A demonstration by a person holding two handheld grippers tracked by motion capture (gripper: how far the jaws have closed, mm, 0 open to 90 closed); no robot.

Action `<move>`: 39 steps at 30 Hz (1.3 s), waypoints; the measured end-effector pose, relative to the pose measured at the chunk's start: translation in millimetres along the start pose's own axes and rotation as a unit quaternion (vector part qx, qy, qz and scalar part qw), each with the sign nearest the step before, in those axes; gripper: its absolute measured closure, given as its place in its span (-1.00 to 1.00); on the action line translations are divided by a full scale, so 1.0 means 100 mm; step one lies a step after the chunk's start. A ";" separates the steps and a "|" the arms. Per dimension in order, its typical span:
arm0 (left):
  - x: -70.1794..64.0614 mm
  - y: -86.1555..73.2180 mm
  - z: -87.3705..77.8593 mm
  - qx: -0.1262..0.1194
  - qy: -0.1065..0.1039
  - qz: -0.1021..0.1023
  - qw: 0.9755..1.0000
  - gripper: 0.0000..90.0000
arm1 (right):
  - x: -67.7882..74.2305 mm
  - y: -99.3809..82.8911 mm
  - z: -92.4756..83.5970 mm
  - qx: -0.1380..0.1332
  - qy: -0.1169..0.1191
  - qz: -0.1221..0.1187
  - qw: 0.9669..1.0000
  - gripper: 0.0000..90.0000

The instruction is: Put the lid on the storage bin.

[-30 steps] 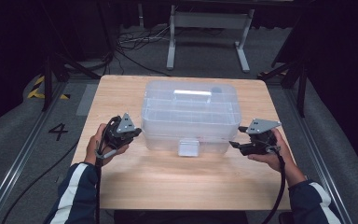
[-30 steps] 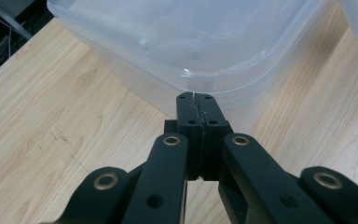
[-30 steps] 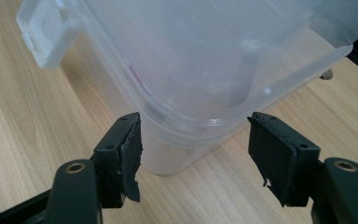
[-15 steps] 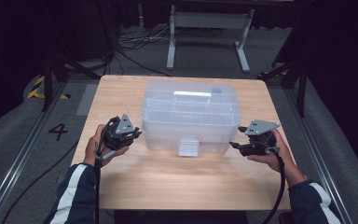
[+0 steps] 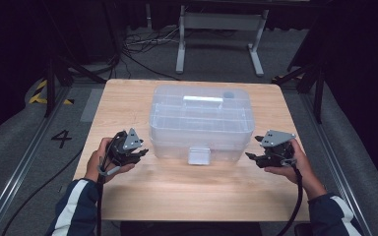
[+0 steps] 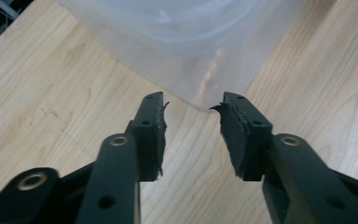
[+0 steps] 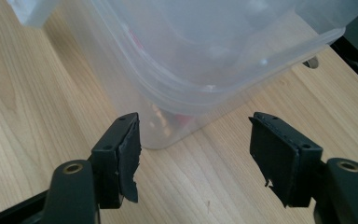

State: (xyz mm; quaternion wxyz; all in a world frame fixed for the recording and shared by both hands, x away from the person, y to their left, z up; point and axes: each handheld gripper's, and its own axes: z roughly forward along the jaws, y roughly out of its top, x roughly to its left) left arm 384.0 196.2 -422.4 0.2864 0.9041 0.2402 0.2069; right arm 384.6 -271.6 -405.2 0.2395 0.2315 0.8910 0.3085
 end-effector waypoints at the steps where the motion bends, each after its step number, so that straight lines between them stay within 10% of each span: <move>1: -0.01 -0.02 0.00 0.003 -0.002 0.002 1.000 0.27 | 0.00 -0.01 0.00 0.003 -0.004 -0.005 1.000 -0.24; 25: -0.20 -0.68 -0.16 0.044 0.023 -0.029 0.998 -0.44 | 0.10 -0.52 -0.10 0.057 -0.021 -0.023 0.998 -0.31; 39: -0.23 -1.02 -0.20 0.044 0.014 -0.052 0.998 -0.54 | 0.02 -1.04 -0.27 0.045 -0.047 0.049 0.997 -0.37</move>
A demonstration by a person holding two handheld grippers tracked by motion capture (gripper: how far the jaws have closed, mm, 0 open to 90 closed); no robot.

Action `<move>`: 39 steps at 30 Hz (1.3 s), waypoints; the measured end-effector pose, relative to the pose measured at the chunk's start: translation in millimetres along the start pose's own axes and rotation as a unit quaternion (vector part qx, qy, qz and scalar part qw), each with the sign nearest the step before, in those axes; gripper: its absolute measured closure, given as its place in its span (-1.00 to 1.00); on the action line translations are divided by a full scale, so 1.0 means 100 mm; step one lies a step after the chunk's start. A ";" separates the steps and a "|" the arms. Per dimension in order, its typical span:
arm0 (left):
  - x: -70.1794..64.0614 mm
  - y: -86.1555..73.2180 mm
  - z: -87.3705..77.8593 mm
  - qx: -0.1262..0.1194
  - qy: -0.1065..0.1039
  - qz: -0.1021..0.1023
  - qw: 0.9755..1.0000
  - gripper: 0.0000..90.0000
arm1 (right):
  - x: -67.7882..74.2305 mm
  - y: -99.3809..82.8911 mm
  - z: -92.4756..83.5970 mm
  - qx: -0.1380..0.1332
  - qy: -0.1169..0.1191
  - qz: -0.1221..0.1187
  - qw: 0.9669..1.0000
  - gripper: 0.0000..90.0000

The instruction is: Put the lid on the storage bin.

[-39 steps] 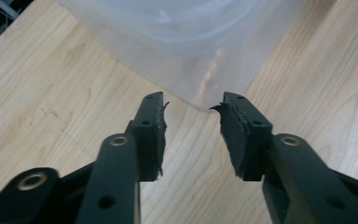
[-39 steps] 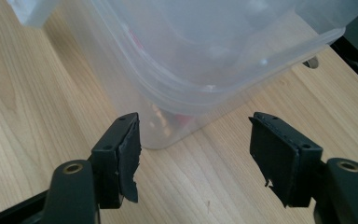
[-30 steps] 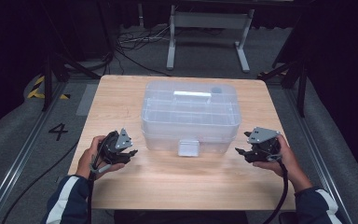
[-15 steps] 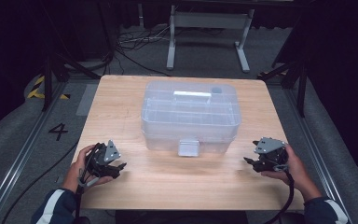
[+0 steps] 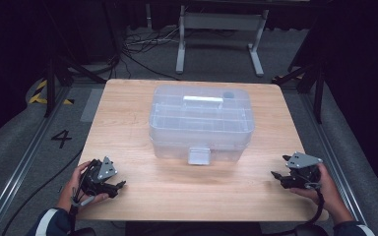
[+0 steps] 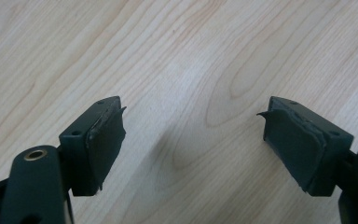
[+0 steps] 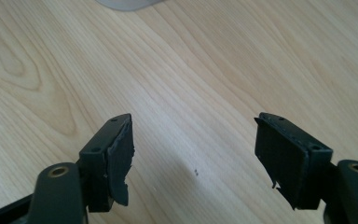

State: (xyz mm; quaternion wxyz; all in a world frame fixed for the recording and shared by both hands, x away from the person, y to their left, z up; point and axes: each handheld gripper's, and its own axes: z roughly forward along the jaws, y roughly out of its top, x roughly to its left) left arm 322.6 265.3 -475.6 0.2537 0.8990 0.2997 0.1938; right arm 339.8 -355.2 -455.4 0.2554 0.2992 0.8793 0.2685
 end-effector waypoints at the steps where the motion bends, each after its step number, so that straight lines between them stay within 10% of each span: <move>1: 0.01 -0.02 0.00 -0.003 -0.003 -0.005 1.000 -0.55 | -0.01 -0.04 0.00 -0.003 -0.003 0.007 1.000 -0.38; 10: 0.15 -0.24 0.01 -0.037 -0.047 -0.072 0.996 -0.61 | -0.06 -0.34 0.03 -0.020 0.005 0.083 0.996 -0.42; 18: 0.15 -0.34 0.02 -0.062 -0.059 -0.108 0.990 -0.63 | -0.12 -0.56 0.05 -0.042 0.019 0.162 0.986 -0.50; 39: 0.14 -0.33 0.03 -0.055 -0.049 -0.120 0.990 -0.71 | -0.14 -0.56 0.08 -0.033 0.023 0.191 0.981 -0.56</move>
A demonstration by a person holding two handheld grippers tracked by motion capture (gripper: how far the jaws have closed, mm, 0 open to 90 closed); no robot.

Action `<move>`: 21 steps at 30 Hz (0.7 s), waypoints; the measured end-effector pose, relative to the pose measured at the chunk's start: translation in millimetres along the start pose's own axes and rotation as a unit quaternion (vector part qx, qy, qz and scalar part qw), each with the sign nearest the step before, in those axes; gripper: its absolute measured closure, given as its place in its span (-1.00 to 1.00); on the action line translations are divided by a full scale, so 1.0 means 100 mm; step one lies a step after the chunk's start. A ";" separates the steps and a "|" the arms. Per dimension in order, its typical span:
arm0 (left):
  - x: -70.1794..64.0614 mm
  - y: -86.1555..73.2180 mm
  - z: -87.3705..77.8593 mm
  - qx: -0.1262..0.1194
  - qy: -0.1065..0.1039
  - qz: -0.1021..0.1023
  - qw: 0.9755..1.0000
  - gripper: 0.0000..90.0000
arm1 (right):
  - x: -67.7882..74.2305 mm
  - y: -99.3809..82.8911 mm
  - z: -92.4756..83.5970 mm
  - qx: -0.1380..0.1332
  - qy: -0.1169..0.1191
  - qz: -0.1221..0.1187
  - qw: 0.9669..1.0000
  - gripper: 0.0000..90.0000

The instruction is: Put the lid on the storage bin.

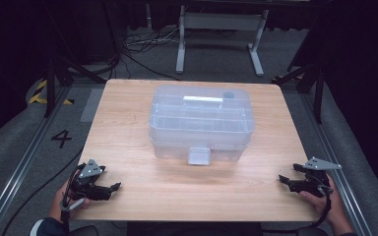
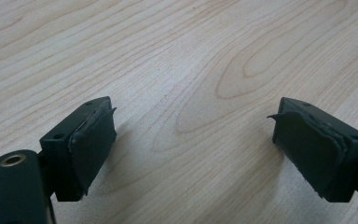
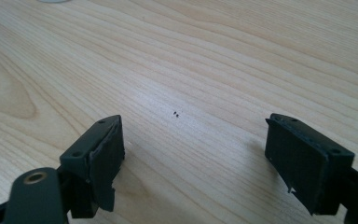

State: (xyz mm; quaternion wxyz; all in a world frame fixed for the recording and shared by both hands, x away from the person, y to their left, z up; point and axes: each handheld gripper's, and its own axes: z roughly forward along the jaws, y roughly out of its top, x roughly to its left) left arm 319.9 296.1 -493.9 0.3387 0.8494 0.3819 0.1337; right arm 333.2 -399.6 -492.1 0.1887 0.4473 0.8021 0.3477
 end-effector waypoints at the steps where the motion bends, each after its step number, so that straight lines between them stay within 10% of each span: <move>1: 0.00 0.00 0.00 -0.002 0.002 -0.001 1.000 -0.71 | 0.00 0.00 0.00 0.000 -0.001 0.000 1.000 -0.56; 21: 0.00 0.00 0.01 0.004 0.005 -0.005 1.000 -0.78 | 0.00 0.01 0.01 0.000 -0.004 0.001 1.000 -0.58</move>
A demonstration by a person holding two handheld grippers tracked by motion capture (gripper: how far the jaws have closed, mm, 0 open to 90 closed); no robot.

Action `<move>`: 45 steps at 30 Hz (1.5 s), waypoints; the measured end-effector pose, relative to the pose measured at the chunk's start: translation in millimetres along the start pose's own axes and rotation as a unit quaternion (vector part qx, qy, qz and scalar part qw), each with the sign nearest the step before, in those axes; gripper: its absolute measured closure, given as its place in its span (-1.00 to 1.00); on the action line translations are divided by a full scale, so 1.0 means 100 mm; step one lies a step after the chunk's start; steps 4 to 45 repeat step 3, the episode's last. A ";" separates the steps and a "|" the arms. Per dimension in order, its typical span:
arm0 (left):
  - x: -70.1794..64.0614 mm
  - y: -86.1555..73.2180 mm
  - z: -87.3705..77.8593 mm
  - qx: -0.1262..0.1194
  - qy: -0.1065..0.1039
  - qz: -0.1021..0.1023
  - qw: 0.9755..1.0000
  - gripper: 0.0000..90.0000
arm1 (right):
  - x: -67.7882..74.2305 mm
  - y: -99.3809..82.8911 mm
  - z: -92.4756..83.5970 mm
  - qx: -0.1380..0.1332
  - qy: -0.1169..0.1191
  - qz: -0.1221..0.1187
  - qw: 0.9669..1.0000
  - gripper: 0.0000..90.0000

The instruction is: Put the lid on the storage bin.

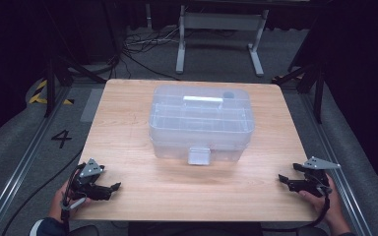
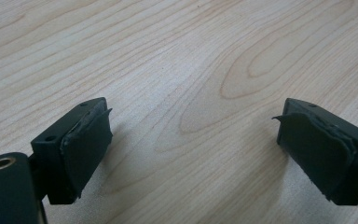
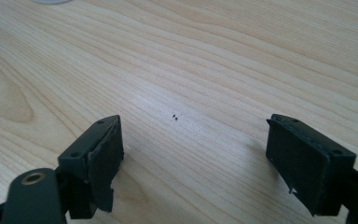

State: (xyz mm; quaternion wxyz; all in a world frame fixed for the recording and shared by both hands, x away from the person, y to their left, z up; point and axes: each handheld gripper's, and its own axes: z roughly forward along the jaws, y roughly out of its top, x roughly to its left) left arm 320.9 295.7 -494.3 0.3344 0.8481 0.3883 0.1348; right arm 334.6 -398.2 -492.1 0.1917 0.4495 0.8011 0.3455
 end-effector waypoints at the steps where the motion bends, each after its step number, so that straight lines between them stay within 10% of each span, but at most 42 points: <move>1: 0.00 0.00 0.00 0.000 0.000 0.000 1.000 -0.78 | 0.00 0.00 0.00 0.000 0.000 0.000 1.000 -0.57; 45: 0.00 0.00 0.00 0.000 0.000 0.000 1.000 -0.78 | 0.00 0.00 0.00 0.000 0.000 0.000 1.000 -0.58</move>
